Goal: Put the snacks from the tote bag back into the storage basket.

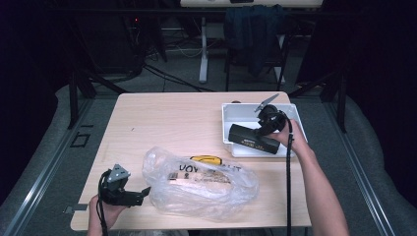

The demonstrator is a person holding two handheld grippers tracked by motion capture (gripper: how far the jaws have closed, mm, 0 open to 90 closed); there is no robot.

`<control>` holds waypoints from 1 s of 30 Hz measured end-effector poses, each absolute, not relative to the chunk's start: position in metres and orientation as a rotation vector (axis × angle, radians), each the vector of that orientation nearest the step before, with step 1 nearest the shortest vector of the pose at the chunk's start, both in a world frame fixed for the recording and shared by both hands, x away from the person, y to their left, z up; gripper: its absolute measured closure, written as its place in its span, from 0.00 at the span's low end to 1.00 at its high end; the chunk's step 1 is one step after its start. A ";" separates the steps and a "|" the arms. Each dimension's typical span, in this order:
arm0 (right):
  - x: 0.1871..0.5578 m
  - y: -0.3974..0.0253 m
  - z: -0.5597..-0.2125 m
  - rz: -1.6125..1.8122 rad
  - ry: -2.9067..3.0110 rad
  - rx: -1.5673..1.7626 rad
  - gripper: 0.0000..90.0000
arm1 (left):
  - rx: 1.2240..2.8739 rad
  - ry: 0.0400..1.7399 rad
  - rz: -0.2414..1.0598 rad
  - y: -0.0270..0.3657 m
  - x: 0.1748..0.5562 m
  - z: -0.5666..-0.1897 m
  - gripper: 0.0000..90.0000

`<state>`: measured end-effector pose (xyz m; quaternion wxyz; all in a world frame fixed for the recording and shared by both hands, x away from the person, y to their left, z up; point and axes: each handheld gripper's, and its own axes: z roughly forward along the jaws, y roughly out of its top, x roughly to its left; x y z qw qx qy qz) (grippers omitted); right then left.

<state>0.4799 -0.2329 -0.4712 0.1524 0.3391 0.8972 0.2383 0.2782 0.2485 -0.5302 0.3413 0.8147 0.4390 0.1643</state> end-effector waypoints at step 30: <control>0.528 -0.181 -0.513 0.675 2.400 1.399 0.96 | 2.123 1.123 0.424 0.248 0.278 -0.530 0.05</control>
